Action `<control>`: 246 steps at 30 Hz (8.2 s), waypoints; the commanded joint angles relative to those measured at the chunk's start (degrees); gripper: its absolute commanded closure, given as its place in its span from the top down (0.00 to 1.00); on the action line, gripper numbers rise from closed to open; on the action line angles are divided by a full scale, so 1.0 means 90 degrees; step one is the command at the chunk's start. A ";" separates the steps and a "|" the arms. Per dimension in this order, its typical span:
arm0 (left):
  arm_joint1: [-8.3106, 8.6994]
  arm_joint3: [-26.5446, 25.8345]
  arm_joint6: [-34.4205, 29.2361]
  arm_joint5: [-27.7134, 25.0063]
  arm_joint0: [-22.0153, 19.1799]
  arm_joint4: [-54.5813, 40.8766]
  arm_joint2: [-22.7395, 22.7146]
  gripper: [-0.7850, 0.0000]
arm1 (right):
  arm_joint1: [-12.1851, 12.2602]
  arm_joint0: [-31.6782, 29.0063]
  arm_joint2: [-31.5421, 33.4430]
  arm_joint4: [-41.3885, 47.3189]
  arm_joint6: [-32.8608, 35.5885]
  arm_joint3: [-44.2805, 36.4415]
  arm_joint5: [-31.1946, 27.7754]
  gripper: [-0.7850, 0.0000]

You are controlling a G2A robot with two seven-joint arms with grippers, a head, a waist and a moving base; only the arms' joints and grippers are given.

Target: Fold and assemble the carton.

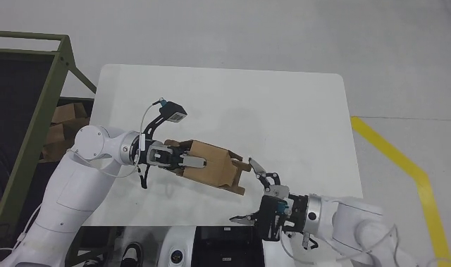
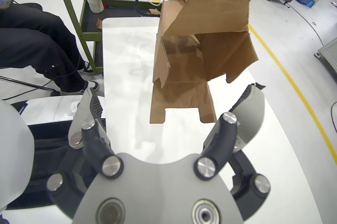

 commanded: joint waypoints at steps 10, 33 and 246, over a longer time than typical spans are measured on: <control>0.0000 0.0000 0.0000 0.0000 0.0000 0.0000 0.0000 0.00 | -0.0080 -0.0050 -0.0277 -0.0692 -0.0769 0.0000 0.1247 1.00; 0.0000 0.0000 0.0000 0.0000 0.0000 0.0000 0.0000 0.00 | -0.0190 0.0013 -0.0401 -0.0501 -0.0298 0.0000 0.2237 1.00; -0.0116 -0.0047 -0.0071 0.0807 -0.0041 -0.0009 0.0105 0.00 | -0.0448 0.0373 -0.0997 -0.1359 0.0316 0.0000 0.2347 1.00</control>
